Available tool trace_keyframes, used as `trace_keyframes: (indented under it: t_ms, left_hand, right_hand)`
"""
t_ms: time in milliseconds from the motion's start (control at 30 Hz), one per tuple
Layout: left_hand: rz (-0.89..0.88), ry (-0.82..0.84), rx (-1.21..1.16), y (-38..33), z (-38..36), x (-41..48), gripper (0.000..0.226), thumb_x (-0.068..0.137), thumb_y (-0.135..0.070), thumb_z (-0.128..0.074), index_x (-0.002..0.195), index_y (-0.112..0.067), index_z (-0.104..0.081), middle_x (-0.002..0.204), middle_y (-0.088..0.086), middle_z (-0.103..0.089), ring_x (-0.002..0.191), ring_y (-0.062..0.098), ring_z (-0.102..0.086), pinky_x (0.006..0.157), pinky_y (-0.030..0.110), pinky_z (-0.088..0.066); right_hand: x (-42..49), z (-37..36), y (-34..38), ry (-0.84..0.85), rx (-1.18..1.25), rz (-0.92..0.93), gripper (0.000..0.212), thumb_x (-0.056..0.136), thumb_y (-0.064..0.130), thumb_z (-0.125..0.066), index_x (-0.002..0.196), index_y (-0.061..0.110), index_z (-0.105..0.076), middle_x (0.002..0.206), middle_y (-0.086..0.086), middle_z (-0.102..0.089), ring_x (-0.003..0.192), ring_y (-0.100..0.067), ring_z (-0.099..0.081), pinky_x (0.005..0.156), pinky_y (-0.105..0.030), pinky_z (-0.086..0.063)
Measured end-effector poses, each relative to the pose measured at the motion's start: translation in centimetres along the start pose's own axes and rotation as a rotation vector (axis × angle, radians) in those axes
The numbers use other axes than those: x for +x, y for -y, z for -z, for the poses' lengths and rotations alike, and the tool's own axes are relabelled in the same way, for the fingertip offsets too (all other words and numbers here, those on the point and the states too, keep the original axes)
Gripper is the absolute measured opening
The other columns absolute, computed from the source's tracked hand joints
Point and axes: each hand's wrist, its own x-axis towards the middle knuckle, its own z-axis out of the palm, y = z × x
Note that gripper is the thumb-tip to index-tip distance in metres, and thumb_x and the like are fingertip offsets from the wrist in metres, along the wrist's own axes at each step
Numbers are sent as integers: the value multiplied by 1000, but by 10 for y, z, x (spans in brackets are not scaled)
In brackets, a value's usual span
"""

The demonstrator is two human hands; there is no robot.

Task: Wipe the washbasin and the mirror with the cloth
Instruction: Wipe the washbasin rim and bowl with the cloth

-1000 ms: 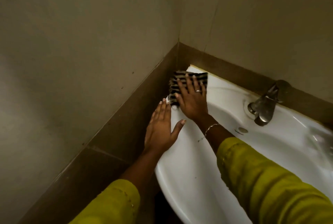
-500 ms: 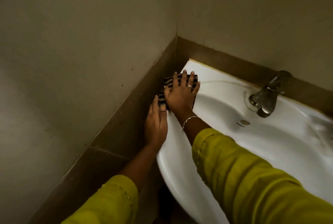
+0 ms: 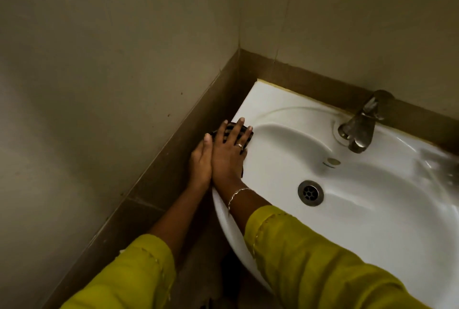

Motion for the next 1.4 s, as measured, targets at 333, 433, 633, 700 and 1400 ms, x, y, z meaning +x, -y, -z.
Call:
trace_keyframes:
  t_ms: [333, 433, 633, 700, 1400]
  left_hand:
    - [-23, 191, 713, -10, 8, -15, 46, 90, -46, -51, 124, -15, -49, 123, 8, -59, 110, 28, -57, 88, 30, -44]
    - [-33, 167, 911, -8, 1, -20, 55, 86, -56, -49, 120, -12, -48, 117, 12, -59, 103, 28, -58, 87, 42, -49]
    - [27, 115, 1125, -6, -18, -39, 84, 91, -42, -51, 147, -5, -1, 144, 21, -31, 123, 36, -44, 97, 41, -39]
    - [38, 107, 1159, -4, -22, -48, 90, 91, -42, -51, 146, -5, 9, 145, 22, -26, 122, 35, -45, 96, 40, -40]
    - [-307, 352, 1543, 32, -38, -122, 84, 81, -68, -8, 140, -16, -38, 157, 13, -3, 145, 23, 6, 113, 43, 14]
  right_hand:
    - [-62, 1, -14, 207, 187, 46, 70, 94, 15, -43, 146, 12, 5, 154, -20, 10, 142, -36, 0, 113, -48, -22]
    - [-83, 5, -26, 250, 246, 54, 59, 93, 16, -42, 143, 0, -15, 151, -26, -13, 139, -39, -14, 113, -51, -21]
    - [-109, -7, -54, 276, -23, 261, 57, 96, 25, -34, 145, 1, -17, 153, -21, -14, 142, -35, -7, 117, -43, -2]
    - [-122, -5, -62, 230, -34, 311, 47, 92, 21, -34, 134, 2, -43, 142, -21, -40, 135, -36, -30, 114, -45, -18]
    - [-202, 48, -165, 203, -249, 518, 73, 59, 20, -82, 123, -2, -54, 123, -25, -58, 103, -35, -64, 79, -38, -55]
